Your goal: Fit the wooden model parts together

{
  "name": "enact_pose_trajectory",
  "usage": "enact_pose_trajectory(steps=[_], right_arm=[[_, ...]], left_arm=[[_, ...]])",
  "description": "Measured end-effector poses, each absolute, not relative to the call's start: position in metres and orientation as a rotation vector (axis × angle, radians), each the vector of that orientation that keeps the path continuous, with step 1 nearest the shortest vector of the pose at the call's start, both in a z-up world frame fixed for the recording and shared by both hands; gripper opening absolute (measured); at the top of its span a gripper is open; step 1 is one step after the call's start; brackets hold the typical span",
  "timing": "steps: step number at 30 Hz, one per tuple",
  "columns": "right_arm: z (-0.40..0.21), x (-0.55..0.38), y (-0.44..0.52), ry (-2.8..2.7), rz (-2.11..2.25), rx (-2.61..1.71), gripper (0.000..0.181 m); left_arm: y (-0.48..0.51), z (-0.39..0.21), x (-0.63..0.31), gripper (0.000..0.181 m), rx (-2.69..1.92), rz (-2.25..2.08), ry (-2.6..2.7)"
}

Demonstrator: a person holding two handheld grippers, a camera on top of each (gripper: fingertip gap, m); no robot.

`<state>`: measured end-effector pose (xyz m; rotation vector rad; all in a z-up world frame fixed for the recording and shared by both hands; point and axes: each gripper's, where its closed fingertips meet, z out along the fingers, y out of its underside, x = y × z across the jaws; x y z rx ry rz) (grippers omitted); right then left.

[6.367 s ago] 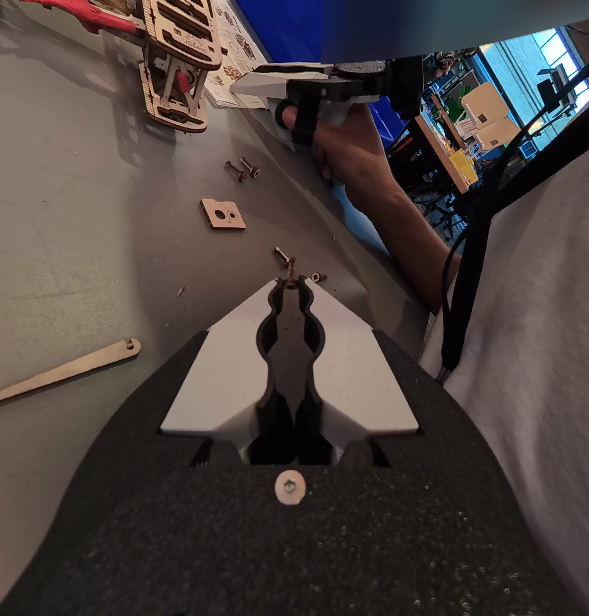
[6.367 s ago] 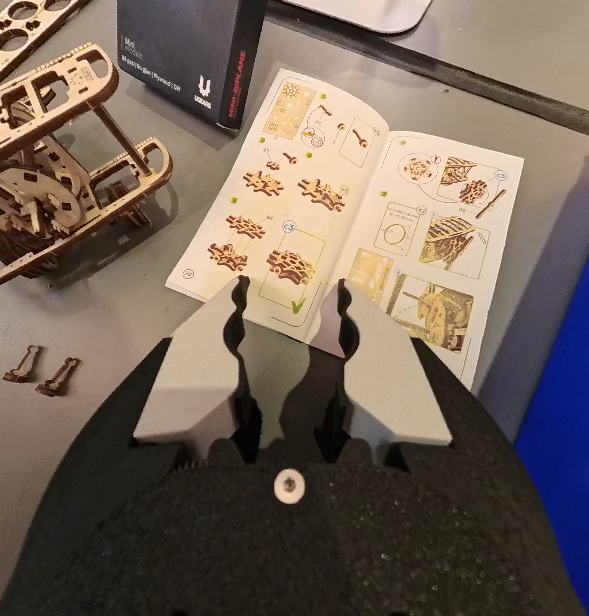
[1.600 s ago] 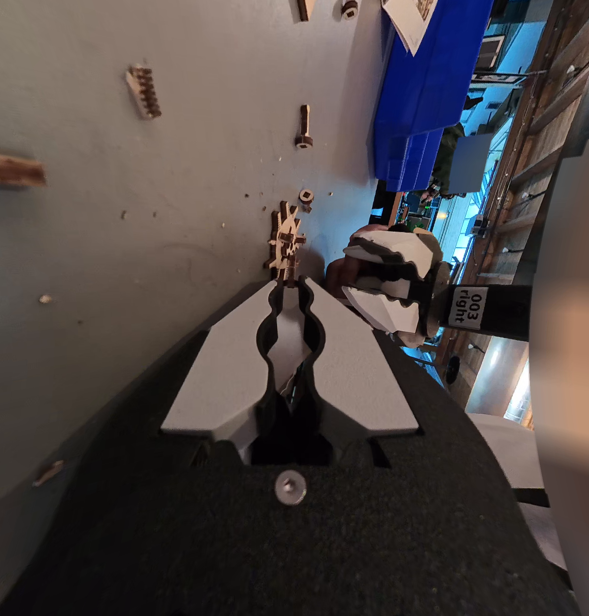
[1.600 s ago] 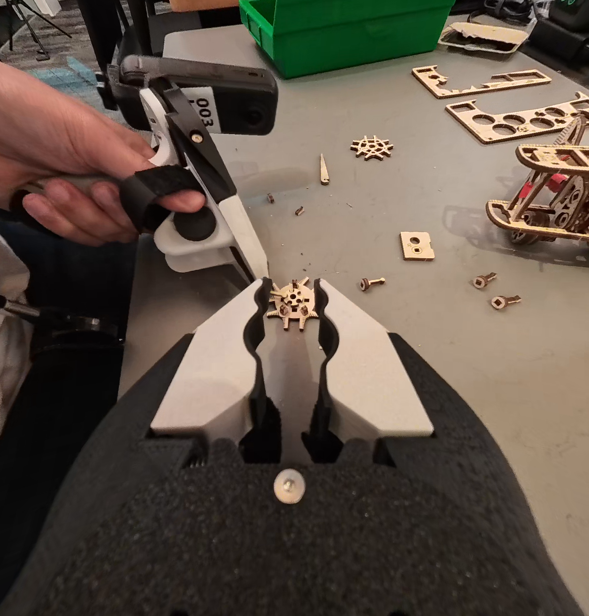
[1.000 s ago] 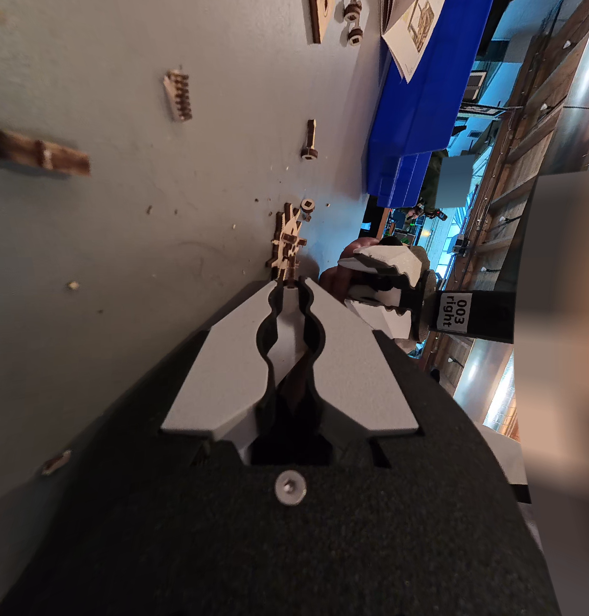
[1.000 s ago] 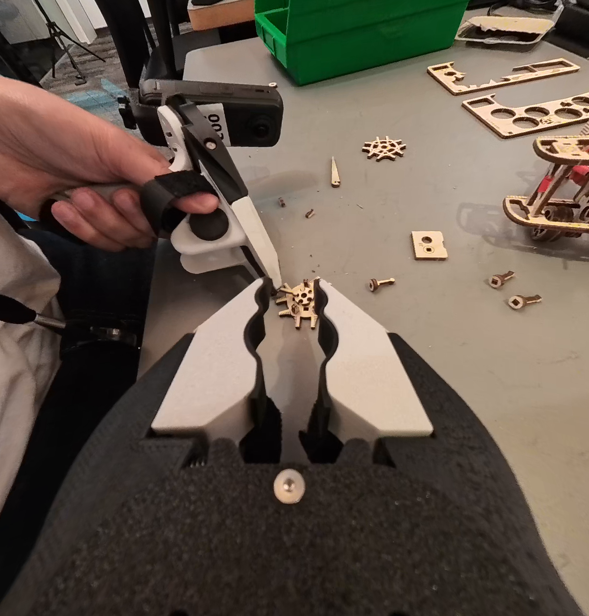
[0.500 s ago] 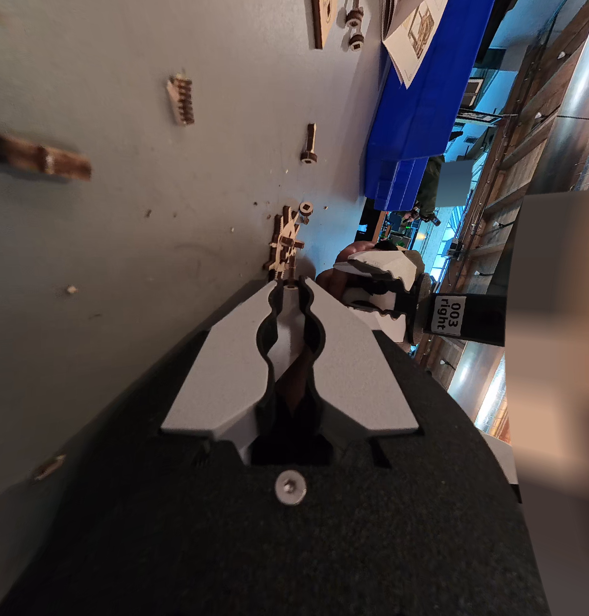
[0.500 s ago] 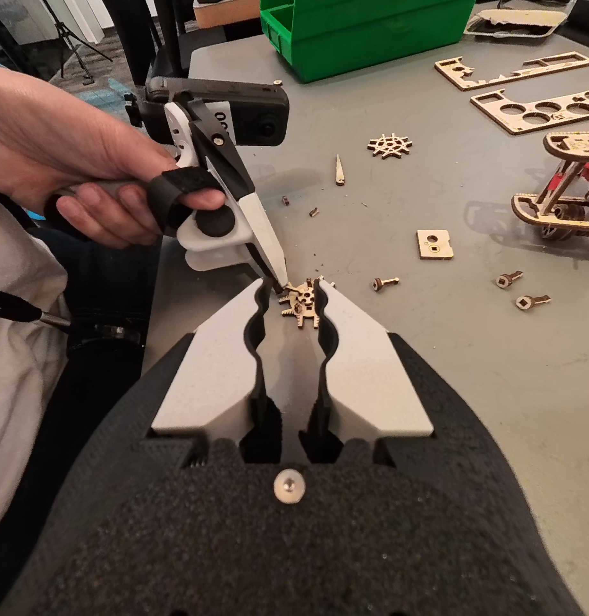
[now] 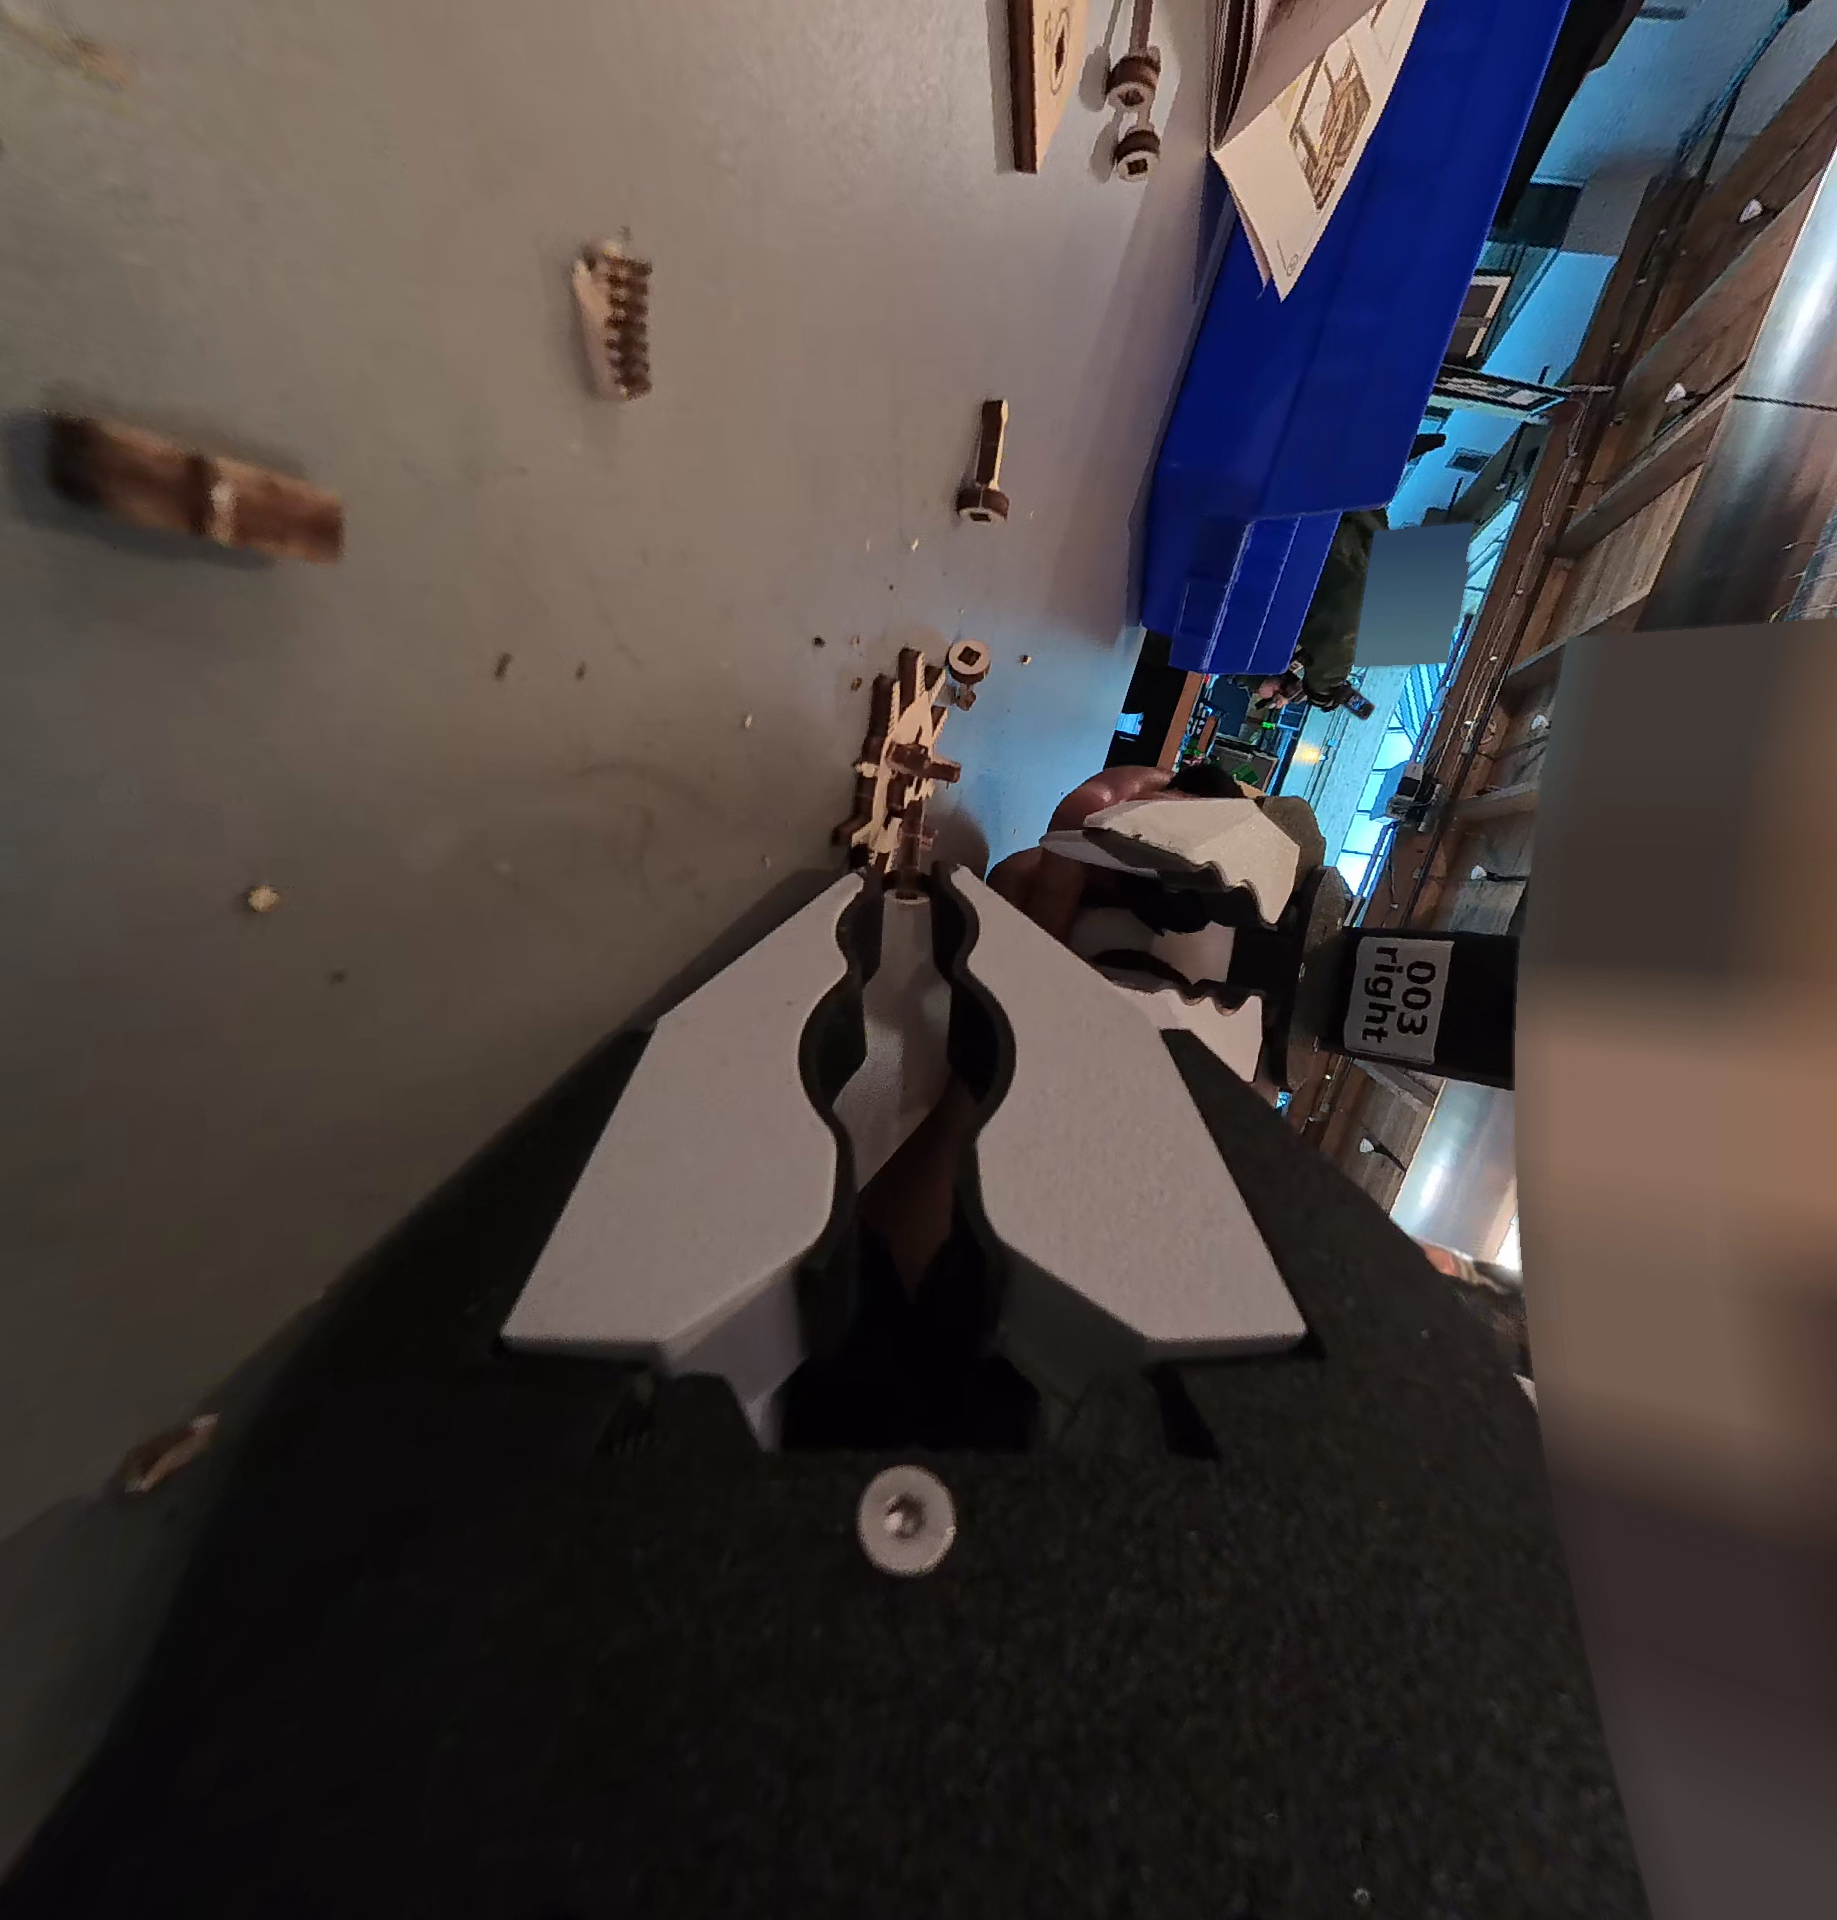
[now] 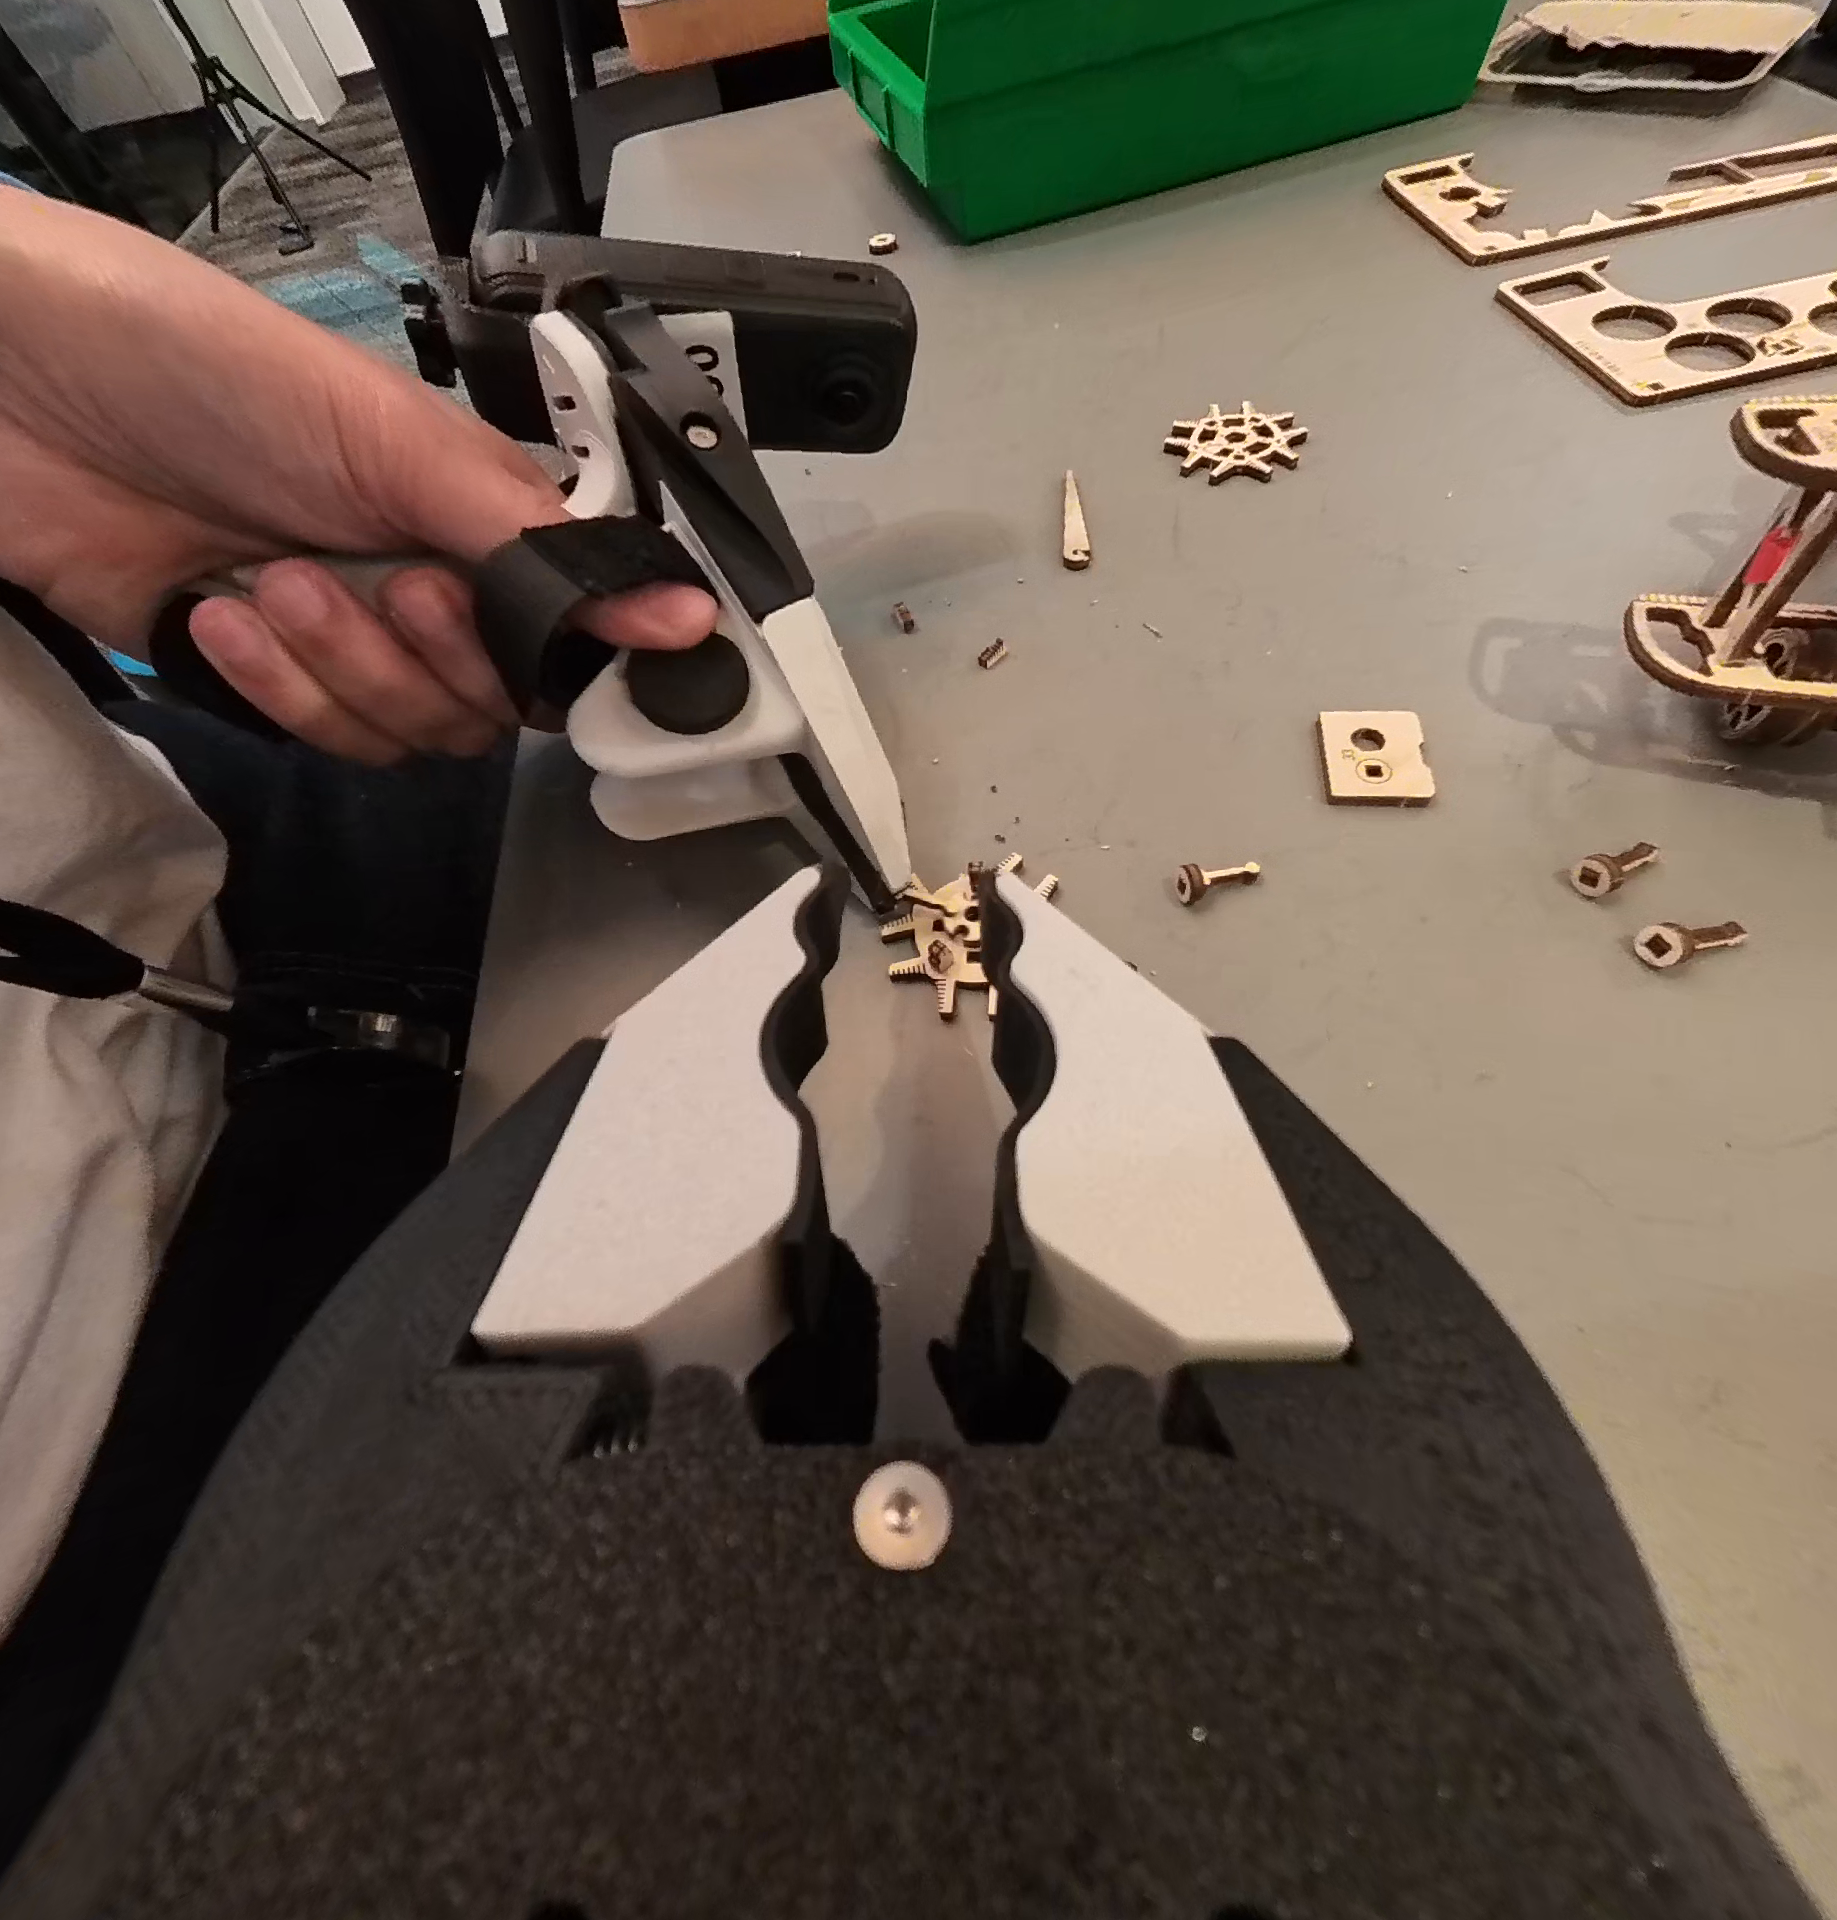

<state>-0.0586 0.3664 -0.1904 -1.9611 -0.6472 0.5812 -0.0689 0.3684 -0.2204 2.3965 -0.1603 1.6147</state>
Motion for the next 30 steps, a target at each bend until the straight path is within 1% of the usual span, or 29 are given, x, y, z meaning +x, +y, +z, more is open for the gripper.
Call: enact_pose_trajectory(steps=[15, 18, 21, 24, 30], right_arm=[[-0.194, -0.061, 0.365, -0.67, 0.581, -1.975, 0.025], [-0.203, -0.062, 0.367, -0.691, 0.553, -2.029, 0.023], [-0.212, -0.058, 0.374, -0.671, 0.513, -2.093, 0.017], [-0.212, -0.066, 0.373, -0.72, 0.585, -2.09, 0.018], [-0.214, -0.065, 0.372, -0.746, 0.591, -2.093, 0.019]], left_arm=[[0.367, -0.219, -0.068, 0.007, 2.409, 1.617, -0.135], [0.368, -0.22, -0.068, 0.007, 2.411, 1.619, -0.127], [0.369, -0.22, -0.068, 0.007, 2.408, 1.623, -0.112], [0.368, -0.22, -0.067, 0.006, 2.39, 1.627, -0.096], [0.369, -0.217, -0.067, 0.007, 2.372, 1.656, -0.07]])
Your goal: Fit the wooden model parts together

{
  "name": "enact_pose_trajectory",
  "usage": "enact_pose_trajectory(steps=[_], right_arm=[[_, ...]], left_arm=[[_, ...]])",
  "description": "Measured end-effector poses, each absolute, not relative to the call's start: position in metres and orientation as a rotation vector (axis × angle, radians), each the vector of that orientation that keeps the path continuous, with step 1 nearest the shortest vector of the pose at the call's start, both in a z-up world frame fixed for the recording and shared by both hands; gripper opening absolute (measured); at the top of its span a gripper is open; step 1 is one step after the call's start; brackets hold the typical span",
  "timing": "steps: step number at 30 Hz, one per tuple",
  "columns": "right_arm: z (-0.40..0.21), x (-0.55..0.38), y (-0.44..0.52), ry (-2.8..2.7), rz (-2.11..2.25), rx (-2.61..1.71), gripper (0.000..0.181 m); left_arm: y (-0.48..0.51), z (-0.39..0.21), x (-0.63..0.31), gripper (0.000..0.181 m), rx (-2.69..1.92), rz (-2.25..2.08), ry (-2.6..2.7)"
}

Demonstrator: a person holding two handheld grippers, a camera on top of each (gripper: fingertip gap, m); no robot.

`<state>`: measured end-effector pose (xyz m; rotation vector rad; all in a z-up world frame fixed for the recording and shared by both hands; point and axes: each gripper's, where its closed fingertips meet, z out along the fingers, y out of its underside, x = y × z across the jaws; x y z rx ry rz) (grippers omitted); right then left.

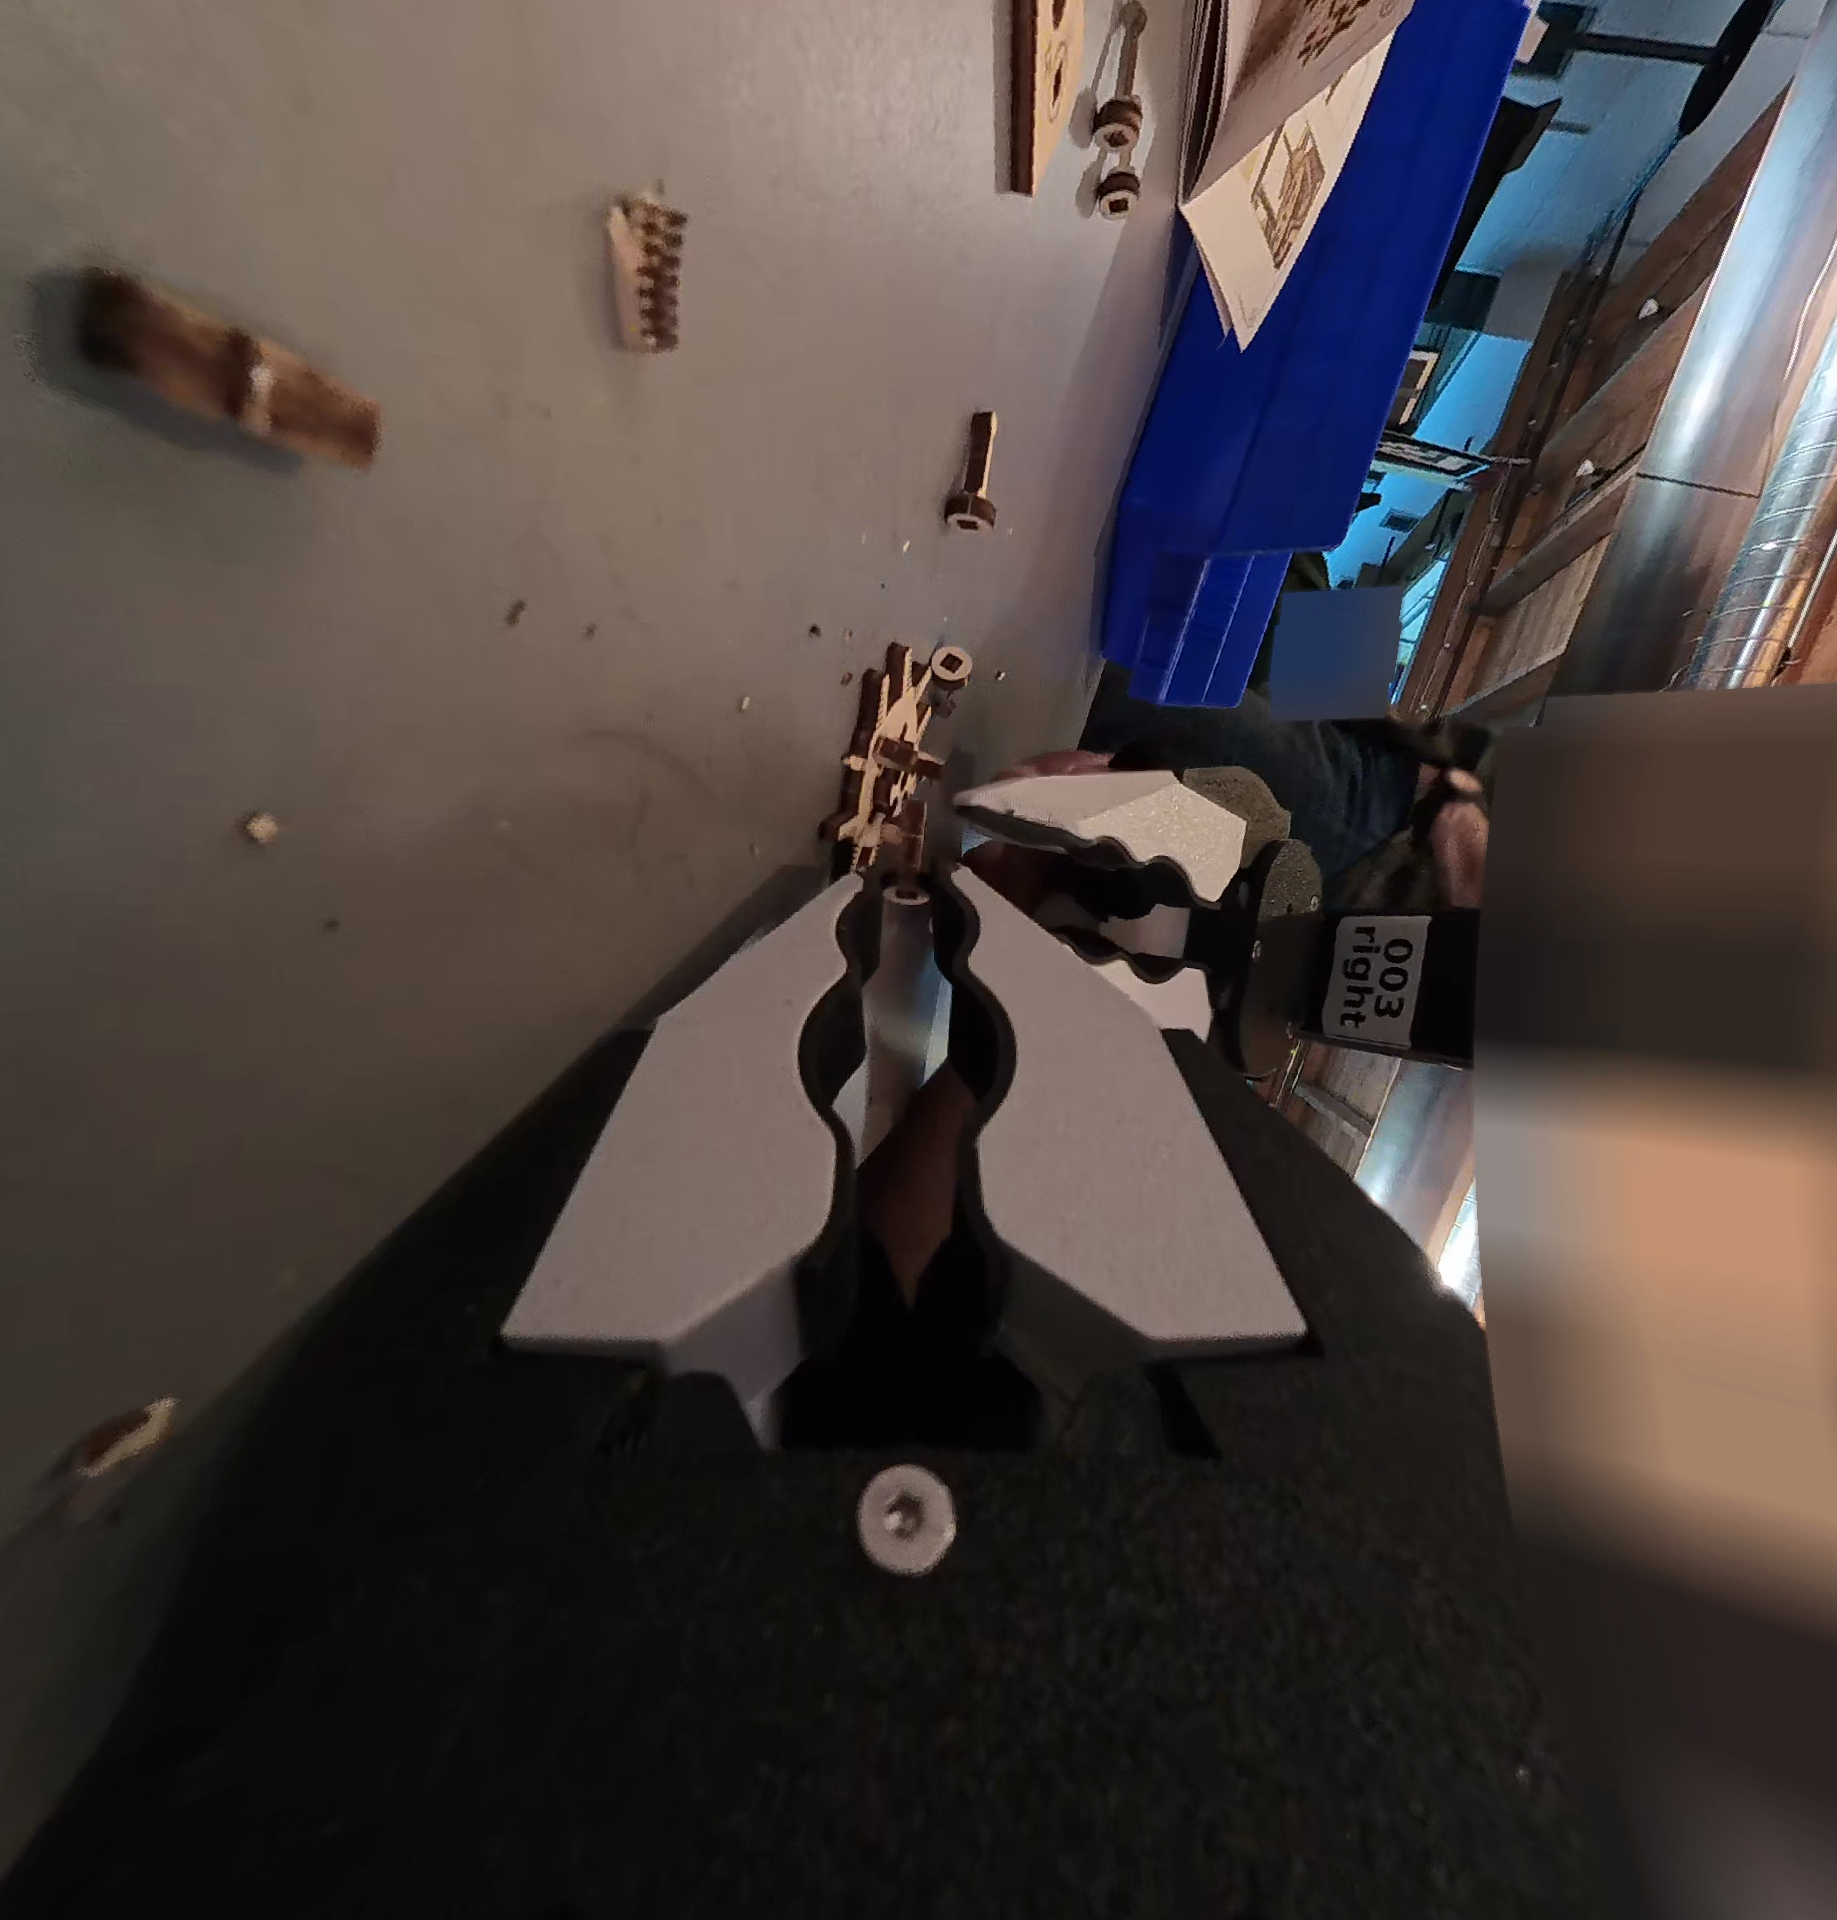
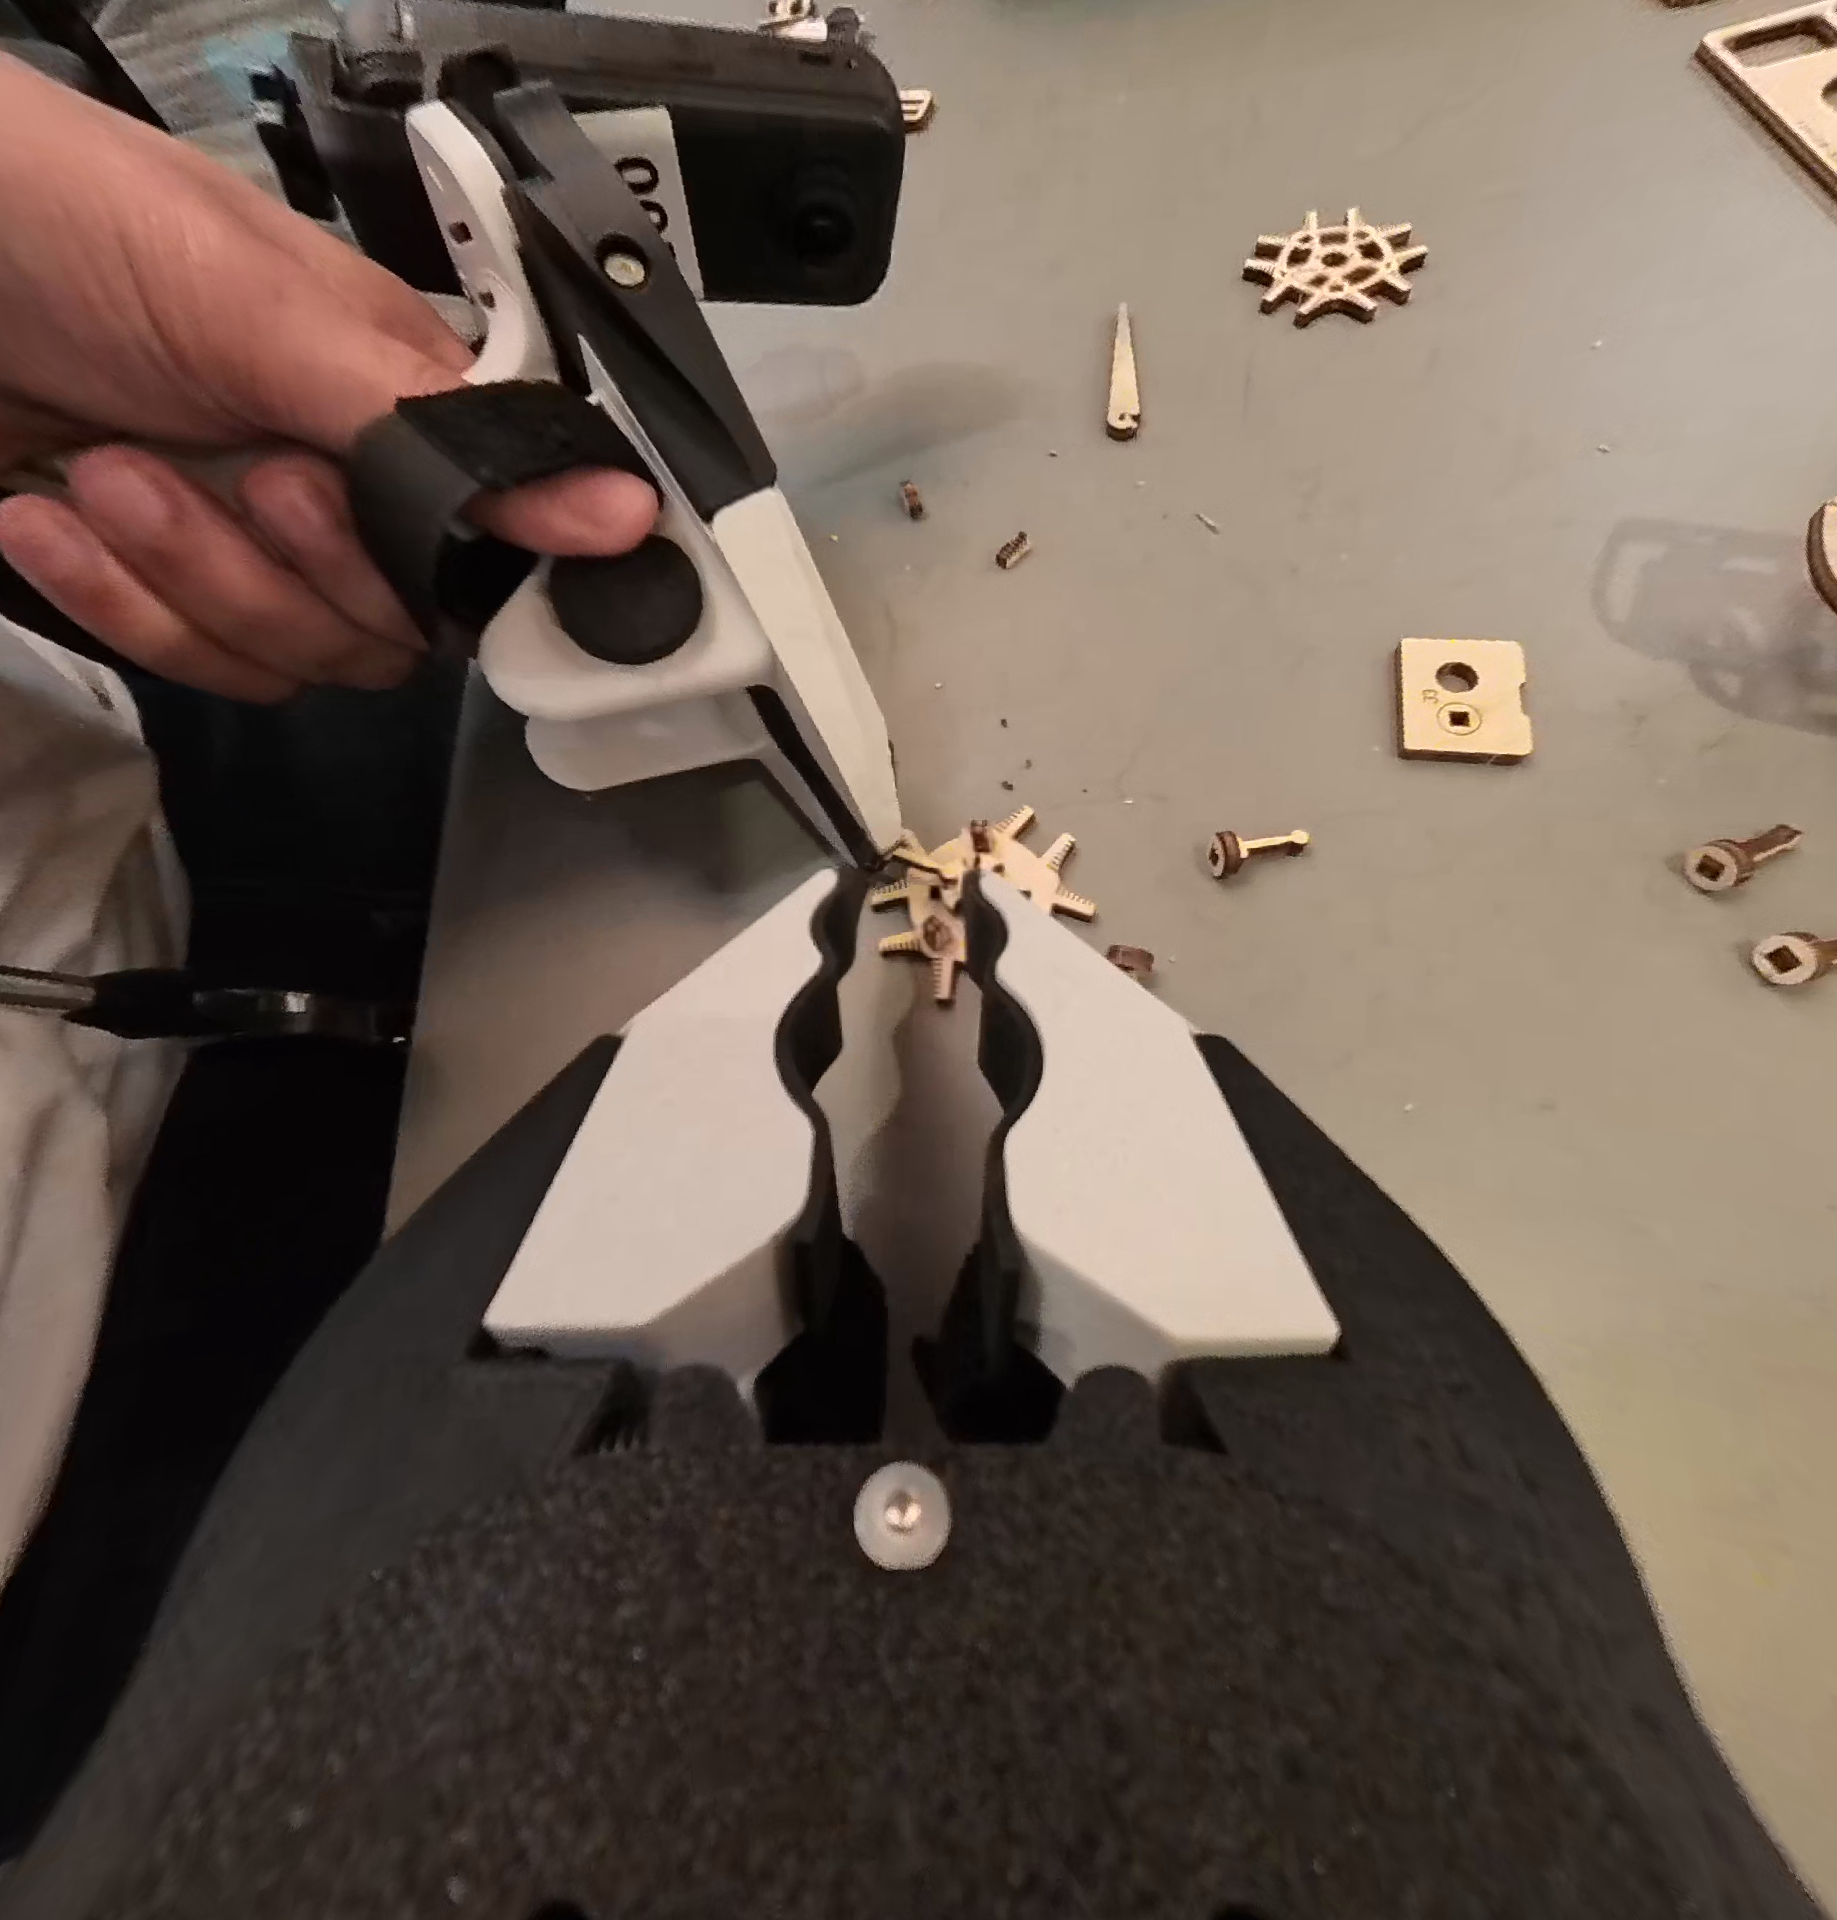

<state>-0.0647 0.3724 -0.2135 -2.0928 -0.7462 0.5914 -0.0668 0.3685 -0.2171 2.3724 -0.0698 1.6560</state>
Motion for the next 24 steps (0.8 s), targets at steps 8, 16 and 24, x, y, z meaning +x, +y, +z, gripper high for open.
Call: enact_pose_trajectory(steps=[8, 16, 24], right_arm=[[-0.215, -0.071, 0.374, -0.79, 0.504, -2.077, 0.019], [-0.204, -0.07, 0.379, -0.665, 0.566, -2.05, 0.022], [-0.21, -0.073, 0.376, -0.668, 0.614, -2.091, 0.025]], left_arm=[[0.369, -0.217, -0.066, 0.006, 2.37, 1.663, -0.07], [0.369, -0.21, -0.066, 0.006, 2.326, 1.753, -0.013], [0.368, -0.204, -0.065, 0.006, 2.299, 1.796, -0.023]])
